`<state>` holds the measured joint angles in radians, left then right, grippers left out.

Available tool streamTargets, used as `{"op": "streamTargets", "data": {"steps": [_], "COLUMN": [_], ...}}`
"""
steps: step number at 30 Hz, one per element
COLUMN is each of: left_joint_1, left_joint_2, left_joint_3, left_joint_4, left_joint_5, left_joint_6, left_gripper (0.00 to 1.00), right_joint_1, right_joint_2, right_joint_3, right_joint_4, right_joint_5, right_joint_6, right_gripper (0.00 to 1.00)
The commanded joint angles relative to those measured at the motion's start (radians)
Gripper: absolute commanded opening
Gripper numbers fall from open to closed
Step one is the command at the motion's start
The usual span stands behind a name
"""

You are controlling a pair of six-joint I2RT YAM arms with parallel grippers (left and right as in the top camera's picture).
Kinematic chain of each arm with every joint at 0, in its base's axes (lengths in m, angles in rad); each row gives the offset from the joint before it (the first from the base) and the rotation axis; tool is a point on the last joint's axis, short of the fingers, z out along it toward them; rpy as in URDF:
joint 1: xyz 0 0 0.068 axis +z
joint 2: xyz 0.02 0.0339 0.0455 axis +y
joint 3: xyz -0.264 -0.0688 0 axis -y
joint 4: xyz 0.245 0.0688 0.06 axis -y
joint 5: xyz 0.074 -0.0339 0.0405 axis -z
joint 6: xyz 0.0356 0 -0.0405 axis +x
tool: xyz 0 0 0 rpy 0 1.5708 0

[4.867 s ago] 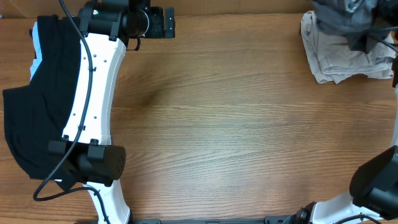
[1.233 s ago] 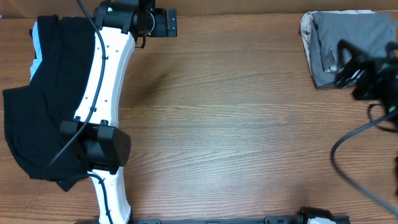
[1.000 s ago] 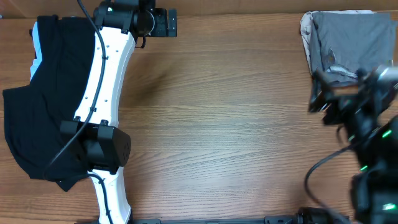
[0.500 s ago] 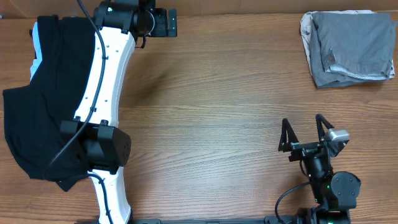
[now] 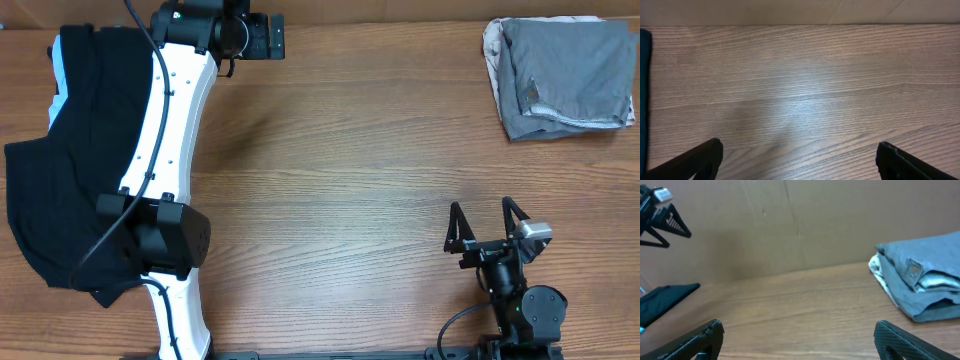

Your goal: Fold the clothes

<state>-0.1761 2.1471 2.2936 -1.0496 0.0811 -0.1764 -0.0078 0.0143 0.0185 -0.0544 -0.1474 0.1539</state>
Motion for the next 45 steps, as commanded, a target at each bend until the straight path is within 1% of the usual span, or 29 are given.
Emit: {"op": "streamTargets", "data": {"steps": [1, 29, 32, 36, 39, 42, 45], "left_joint_1": [0.003, 0.003, 0.003, 0.003, 0.009, 0.035, 0.076], "left_joint_2": [0.008, 0.013, -0.002, -0.088, -0.201, -0.349, -0.539], "left_joint_3": [0.006, 0.006, 0.006, 0.005, -0.030, -0.182, -0.452], "left_joint_4": [0.003, 0.003, -0.002, -0.051, -0.040, 0.085, 0.286], "left_joint_5": [-0.003, -0.004, -0.043, -0.066, -0.093, -0.099, -0.067], "left_joint_6": [0.019, 0.019, 0.020, 0.020, 0.020, 0.024, 0.024], "left_gripper": [1.00, 1.00, 1.00, 1.00, 1.00, 1.00, 1.00], "right_joint_1": [0.008, 0.008, 0.008, 0.008, 0.008, 0.008, 0.008], "right_joint_2": [-0.012, -0.011, -0.011, -0.011, -0.011, -0.011, -0.011], "right_joint_3": [-0.011, -0.010, -0.011, -0.010, -0.011, -0.011, -0.011], "right_joint_4": [-0.016, -0.015, -0.015, -0.015, -0.015, -0.015, -0.015], "right_joint_5": [0.016, 0.016, 0.016, 0.016, 0.016, 0.016, 0.016], "right_joint_6": [0.003, 0.004, 0.004, 0.004, 0.004, 0.004, 0.004], "right_gripper": [1.00, 1.00, 1.00, 1.00, 1.00, 1.00, 1.00]}}
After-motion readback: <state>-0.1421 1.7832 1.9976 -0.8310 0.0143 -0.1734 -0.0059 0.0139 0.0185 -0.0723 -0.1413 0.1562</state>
